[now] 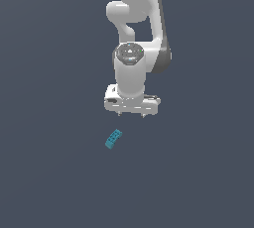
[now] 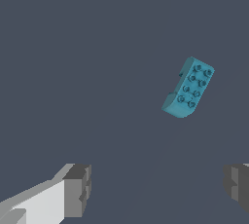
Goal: Pick up the object and move it to a goal position.
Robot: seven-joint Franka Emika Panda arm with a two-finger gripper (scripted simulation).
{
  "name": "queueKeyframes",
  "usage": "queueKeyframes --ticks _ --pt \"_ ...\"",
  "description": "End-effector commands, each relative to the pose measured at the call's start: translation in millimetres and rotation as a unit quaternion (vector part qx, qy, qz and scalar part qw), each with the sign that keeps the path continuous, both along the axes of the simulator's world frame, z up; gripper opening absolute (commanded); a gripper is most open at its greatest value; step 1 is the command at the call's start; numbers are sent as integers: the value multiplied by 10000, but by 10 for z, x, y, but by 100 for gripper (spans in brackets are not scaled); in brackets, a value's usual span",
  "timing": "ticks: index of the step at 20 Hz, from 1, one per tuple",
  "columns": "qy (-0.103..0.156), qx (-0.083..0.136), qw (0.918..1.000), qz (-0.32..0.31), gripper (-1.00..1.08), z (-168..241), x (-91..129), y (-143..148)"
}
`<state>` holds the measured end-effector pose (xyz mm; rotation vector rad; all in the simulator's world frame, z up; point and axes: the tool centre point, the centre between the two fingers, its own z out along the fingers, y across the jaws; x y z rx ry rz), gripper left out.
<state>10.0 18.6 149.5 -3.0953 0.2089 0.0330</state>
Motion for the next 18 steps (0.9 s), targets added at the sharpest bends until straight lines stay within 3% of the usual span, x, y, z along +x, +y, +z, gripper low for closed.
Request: queueKeyframes --ticks 1,10,18 --pt "2 -17 9995 -319 100 -98 82 -102" --pt "-18 -133 9863 -1643 100 -533 389 -554" --pt "-40 -208 9746 -2229 100 -745 502 -772"
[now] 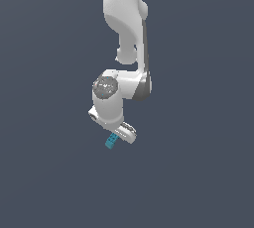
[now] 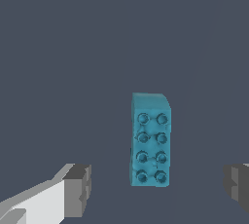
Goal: Pick up the object and move it to a goal position.
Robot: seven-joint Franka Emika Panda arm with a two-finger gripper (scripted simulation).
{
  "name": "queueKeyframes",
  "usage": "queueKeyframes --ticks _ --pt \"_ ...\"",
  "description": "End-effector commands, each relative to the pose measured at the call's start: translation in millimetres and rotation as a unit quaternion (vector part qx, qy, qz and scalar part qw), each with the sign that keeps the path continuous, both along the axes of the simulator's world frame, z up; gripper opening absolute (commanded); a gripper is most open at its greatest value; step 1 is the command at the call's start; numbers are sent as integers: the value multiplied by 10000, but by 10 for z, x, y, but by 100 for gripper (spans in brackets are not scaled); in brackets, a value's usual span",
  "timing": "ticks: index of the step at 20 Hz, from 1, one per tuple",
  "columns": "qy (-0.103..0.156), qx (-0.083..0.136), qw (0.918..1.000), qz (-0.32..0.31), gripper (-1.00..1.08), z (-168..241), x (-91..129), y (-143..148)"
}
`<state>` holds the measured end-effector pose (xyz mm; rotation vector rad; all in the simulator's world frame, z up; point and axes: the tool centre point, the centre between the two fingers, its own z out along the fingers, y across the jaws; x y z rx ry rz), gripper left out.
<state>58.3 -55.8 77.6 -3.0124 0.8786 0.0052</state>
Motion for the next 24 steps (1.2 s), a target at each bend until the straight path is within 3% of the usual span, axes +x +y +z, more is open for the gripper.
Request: queueKeyframes --ticks 1,23,24 --pt "-9 -16 9999 -116 100 -38 24 -40" --pt "-10 -22 9999 -158 100 -554 30 -55" --pt "-10 -22 9999 -158 -100 -554 30 -55"
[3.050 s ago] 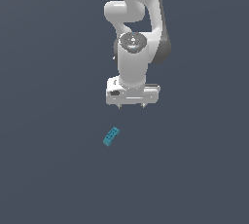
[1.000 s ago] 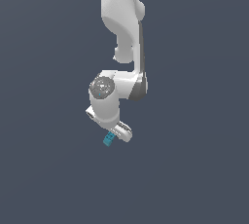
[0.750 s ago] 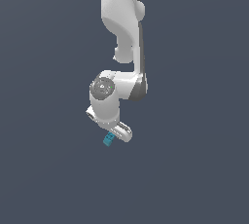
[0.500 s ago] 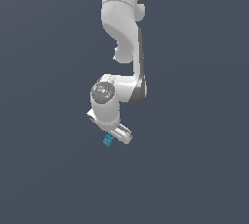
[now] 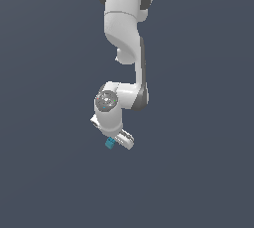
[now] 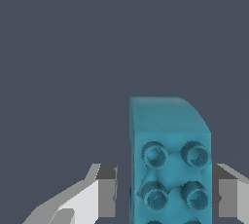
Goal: Pick up the object and move it to a goal position.
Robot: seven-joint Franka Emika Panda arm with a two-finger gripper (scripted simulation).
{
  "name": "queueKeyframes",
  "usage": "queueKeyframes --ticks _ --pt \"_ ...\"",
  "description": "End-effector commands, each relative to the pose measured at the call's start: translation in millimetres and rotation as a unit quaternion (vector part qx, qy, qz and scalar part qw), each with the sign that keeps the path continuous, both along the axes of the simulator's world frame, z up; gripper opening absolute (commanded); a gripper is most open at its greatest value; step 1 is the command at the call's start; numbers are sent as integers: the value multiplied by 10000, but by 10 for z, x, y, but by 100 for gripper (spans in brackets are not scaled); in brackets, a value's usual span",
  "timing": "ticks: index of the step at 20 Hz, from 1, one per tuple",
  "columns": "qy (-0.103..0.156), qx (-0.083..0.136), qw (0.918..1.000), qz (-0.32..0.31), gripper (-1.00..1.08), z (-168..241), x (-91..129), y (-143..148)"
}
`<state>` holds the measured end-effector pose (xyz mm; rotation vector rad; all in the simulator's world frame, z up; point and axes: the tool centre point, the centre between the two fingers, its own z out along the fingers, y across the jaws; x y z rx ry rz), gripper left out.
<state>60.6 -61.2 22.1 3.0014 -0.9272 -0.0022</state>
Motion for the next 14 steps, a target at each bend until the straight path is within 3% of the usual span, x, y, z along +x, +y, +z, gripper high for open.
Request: queueKeyframes --ticks 1,14 --pt "-6 0 10000 0 -100 1 7 0" --pt "-4 0 10000 1 -100 40 -4 6"
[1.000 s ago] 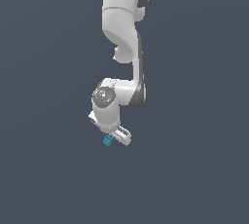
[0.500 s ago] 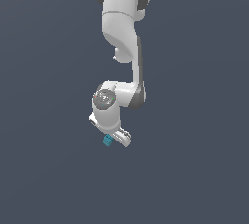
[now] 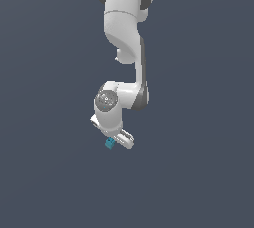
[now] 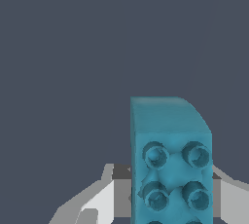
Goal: Pick up the object and move it to a goal position.
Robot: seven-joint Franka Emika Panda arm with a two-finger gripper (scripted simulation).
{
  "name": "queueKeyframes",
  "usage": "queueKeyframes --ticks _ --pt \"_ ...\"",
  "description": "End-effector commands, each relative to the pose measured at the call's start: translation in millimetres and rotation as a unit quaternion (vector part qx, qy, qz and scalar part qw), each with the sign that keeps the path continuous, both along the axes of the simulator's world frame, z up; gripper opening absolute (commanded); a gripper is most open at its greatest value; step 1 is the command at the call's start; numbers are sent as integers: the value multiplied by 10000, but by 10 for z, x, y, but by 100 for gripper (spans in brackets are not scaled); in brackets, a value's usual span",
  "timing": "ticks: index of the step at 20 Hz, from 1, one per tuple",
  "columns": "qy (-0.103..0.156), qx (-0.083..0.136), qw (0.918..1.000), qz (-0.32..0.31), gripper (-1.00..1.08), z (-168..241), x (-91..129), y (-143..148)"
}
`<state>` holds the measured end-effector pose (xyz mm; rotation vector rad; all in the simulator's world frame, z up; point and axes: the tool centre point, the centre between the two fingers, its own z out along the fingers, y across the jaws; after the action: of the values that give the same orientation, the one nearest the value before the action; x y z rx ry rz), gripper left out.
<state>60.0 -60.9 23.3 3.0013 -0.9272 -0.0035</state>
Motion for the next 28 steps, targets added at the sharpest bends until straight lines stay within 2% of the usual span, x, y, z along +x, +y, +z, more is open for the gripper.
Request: queueKeyframes --ticks 1,7,13,28 --pt "-9 0 10000 1 -100 49 -2 5" --pt "-8 2 10000 0 -100 284 -54 28" --pt "-8 4 10000 -1 -100 720 -148 70" --pt "-9 1 10000 -7 -100 2449 -503 227"
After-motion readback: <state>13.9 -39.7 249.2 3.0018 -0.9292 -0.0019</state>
